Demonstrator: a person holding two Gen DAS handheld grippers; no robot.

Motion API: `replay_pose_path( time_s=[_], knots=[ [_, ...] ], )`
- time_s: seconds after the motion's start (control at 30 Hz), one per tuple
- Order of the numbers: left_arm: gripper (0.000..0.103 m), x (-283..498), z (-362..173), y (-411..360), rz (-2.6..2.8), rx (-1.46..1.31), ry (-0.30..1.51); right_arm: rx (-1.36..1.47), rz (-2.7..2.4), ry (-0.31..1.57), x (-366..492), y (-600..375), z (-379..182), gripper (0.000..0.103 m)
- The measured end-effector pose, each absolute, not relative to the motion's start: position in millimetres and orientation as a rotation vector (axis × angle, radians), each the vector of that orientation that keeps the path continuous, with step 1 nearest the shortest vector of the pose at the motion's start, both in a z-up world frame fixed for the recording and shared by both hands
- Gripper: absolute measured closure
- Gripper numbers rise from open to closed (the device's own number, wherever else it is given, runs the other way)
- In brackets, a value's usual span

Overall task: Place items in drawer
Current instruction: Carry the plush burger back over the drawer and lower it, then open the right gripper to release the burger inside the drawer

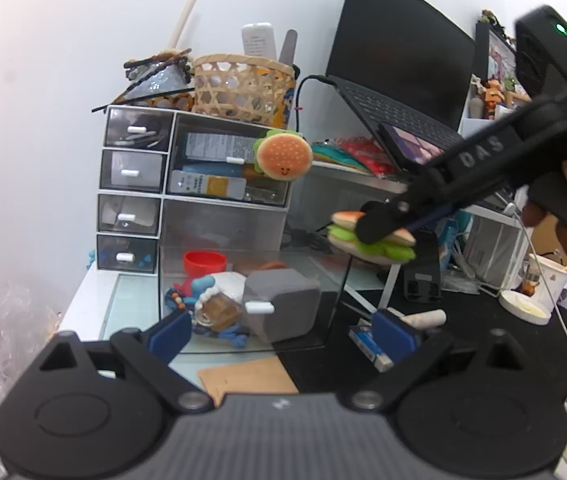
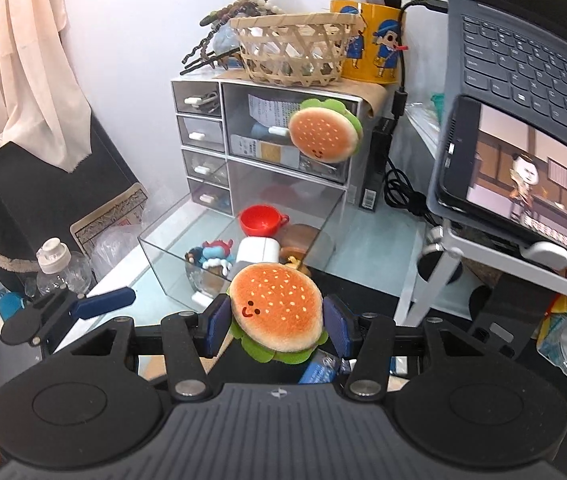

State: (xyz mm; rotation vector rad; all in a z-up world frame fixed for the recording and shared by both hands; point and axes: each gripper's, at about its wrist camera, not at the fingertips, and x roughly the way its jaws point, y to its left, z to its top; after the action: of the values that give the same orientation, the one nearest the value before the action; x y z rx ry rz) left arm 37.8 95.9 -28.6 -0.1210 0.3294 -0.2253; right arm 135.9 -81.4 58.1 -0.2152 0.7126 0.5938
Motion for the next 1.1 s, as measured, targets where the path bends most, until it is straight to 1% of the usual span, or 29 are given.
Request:
replay_pose_path(
  time_s=[0.43, 0.5, 0.57, 1.1],
  knots=[
    [0.005, 40, -29, 97, -0.220, -0.126, 0.329, -0.216, 0.596, 0.702, 167, -43, 49, 0.048],
    [0.005, 40, -29, 97, -0.221, -0.129, 0.329, -0.218, 0.589, 0.710, 171, -41, 46, 0.046],
    [0.005, 40, -29, 98, -0.221, -0.133, 0.329, -0.213, 0.579, 0.710, 171, -42, 45, 0.044],
    [0.005, 39, -28, 92, -0.200, -0.121, 0.333, -0.250, 0.558, 0.772, 148, -86, 39, 0.043]
  ],
)
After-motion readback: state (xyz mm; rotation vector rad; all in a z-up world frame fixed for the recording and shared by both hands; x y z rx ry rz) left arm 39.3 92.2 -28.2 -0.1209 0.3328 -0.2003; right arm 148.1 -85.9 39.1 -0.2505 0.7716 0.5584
